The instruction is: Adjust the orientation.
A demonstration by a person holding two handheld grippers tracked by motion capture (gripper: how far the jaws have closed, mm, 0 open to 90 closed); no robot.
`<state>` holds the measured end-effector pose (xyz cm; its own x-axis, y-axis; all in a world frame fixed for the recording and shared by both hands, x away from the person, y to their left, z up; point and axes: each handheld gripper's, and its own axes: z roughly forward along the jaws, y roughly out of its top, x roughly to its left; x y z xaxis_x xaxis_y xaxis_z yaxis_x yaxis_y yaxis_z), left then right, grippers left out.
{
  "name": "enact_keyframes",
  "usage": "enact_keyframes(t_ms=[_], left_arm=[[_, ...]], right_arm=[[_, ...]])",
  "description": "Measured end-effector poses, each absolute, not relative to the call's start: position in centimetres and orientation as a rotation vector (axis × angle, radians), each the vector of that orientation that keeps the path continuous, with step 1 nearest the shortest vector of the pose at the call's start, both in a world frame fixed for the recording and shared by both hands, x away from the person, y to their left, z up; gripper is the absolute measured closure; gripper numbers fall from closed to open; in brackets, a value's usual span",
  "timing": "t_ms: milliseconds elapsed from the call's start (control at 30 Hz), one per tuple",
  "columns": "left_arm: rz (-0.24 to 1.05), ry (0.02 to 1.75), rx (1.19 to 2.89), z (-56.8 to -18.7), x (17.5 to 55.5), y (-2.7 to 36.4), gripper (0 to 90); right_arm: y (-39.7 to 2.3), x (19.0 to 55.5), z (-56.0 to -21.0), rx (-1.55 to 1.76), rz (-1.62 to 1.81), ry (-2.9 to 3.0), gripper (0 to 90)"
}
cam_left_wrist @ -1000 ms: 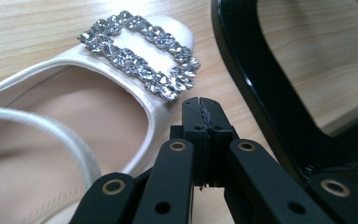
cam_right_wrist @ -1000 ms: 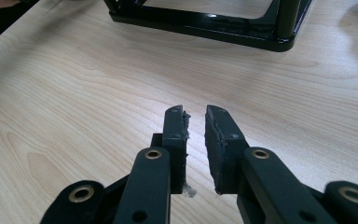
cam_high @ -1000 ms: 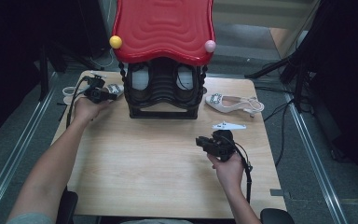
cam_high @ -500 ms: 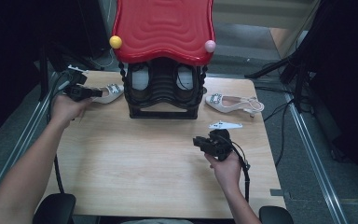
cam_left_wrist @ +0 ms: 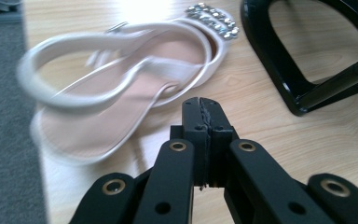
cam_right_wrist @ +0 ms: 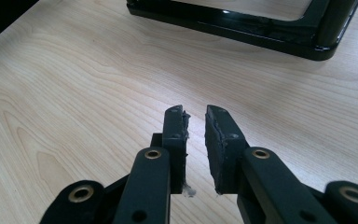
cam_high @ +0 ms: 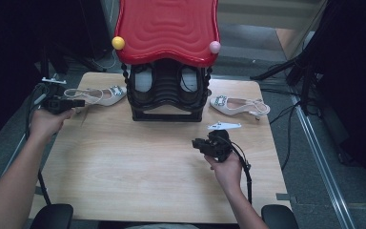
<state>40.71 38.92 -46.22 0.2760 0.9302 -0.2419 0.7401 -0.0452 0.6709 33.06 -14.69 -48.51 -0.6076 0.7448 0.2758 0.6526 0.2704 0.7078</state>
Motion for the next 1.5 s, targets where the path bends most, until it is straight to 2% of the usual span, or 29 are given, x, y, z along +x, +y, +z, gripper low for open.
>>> enact_keyframes(t_ms=[400,633,967,1500], left_arm=[[0.386,1.615,1.728,-47.5,39.5,43.0,90.0],[0.423,1.687,1.677,-48.8,40.1,44.5,90.0],[0.410,1.706,1.678,-49.4,40.6,44.4,90.0],[0.353,1.615,1.767,-49.3,38.6,41.4,90.0]], right_arm=[[-14.3,33.3,-48.6,1.323,1.258,2.425,79.9],[-14.2,33.2,-48.6,1.318,1.253,2.430,79.9],[-14.3,33.3,-48.6,1.321,1.255,2.425,79.9],[-14.1,33.2,-48.7,1.316,1.249,2.430,79.9]])
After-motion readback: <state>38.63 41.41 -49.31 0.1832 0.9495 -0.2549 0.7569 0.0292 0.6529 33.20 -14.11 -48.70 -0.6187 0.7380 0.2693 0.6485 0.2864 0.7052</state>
